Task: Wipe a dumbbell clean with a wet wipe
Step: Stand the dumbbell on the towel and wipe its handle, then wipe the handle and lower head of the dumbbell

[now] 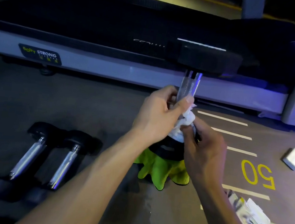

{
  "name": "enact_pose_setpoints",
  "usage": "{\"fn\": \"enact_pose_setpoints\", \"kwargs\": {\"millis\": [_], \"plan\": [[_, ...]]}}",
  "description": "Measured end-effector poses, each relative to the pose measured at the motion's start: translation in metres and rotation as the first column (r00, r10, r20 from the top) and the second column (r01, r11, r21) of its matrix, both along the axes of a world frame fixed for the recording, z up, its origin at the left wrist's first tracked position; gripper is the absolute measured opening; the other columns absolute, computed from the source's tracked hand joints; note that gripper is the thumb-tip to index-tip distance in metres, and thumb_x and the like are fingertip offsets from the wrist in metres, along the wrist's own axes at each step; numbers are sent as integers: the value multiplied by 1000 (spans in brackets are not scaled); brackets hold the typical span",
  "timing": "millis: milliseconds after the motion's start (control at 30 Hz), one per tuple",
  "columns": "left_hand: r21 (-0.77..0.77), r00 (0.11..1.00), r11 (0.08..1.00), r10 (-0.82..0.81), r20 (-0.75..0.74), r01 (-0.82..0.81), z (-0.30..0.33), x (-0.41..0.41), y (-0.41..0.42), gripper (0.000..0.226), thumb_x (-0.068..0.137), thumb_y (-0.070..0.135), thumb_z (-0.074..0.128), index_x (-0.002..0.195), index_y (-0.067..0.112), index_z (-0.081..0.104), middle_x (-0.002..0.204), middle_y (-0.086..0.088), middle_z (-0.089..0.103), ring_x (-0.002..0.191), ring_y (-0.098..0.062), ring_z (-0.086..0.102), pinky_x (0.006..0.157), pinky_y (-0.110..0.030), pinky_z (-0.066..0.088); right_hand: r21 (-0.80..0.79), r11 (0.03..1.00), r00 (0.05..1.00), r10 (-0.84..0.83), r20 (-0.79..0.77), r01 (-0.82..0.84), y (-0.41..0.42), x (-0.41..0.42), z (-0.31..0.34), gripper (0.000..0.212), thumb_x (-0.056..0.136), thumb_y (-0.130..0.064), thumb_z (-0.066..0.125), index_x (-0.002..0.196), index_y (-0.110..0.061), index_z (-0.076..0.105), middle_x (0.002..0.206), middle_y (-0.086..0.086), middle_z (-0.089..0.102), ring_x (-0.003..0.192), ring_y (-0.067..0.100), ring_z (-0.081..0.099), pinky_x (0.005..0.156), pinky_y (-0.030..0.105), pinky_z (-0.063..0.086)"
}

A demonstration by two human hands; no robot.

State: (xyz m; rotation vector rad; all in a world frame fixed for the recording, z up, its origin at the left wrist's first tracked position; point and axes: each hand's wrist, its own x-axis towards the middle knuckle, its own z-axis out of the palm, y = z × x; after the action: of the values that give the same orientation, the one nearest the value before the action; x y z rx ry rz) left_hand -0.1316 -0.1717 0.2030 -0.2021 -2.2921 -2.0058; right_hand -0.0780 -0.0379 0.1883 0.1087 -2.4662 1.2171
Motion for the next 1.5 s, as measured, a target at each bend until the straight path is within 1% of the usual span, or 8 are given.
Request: {"fn": "enact_pose_setpoints", "kwargs": {"millis": [400, 567, 733, 867, 1033, 1167, 1267, 1500], "plan": [[122, 993, 986, 120, -17, -117, -7, 103, -62, 17, 96, 26, 66, 102, 12, 71, 94, -3, 82, 89, -17, 78, 80, -36, 62, -94, 971, 975, 223, 15, -221, -39, 64, -6, 18, 96, -20, 56, 90, -25, 72, 74, -7, 69, 66, 8, 60, 62, 26, 46], [60, 937, 972, 202, 286, -228, -61, 139, -99, 17, 104, 19, 63, 95, 8, 73, 80, -3, 75, 74, -10, 65, 71, -34, 53, -277, 930, 933, 301, 199, -241, -46, 109, -45, 20, 92, -27, 56, 76, -32, 66, 57, -13, 43, 55, -2, 35, 50, 26, 32], [-38, 821, 963, 246, 515, -265, -144, 146, -113, 19, 105, 19, 63, 90, 14, 72, 72, 7, 68, 67, -5, 58, 65, -18, 48, -352, 918, 795, 348, 497, -181, -51, 116, -90, 11, 96, -27, 64, 96, -33, 73, 78, -12, 72, 72, -1, 65, 66, 20, 50], [-68, 735, 962, 245, 632, -263, -186, 130, -110, 25, 104, 26, 65, 82, 15, 69, 76, -7, 73, 68, -19, 63, 74, -37, 52, -370, 923, 719, 330, 611, -110, -61, 111, -117, 6, 97, -27, 67, 96, -28, 72, 89, -10, 77, 86, 7, 73, 79, 33, 57], [-197, 637, 949, 312, 705, -247, -215, 101, -111, 27, 105, 30, 63, 82, 18, 67, 80, -5, 75, 75, -21, 71, 84, -39, 60, -375, 926, 663, 311, 681, -50, -58, 102, -133, 19, 100, -29, 63, 84, -19, 67, 68, -10, 64, 63, 2, 56, 57, 13, 39], [-280, 592, 940, 340, 731, -193, -239, 96, -125, 33, 103, 36, 65, 78, 15, 69, 80, -7, 78, 80, -27, 74, 87, -44, 61, -410, 912, 612, 338, 714, -26, -64, 88, -142, 20, 97, -42, 66, 96, -23, 72, 86, -11, 73, 82, 4, 65, 75, 21, 47], [-314, 590, 937, 343, 731, -155, -245, 95, -134, 33, 101, 40, 67, 81, 14, 70, 79, -4, 77, 71, -22, 72, 80, -40, 62, -527, 845, 580, 388, 716, 85, -69, 79, -139, 54, 82, -62, 70, 118, -23, 72, 103, -12, 73, 99, 5, 66, 88, 22, 46], [-311, 807, 936, 307, 504, -162, -204, 95, -166, 26, 93, 4, 75, 119, 7, 70, 88, 0, 72, 79, -10, 67, 83, -20, 53, -532, 844, 628, 374, 682, 76, -74, 77, -131, 16, 95, -31, 70, 108, -23, 74, 90, -12, 77, 83, -7, 68, 68, 6, 46]]}}
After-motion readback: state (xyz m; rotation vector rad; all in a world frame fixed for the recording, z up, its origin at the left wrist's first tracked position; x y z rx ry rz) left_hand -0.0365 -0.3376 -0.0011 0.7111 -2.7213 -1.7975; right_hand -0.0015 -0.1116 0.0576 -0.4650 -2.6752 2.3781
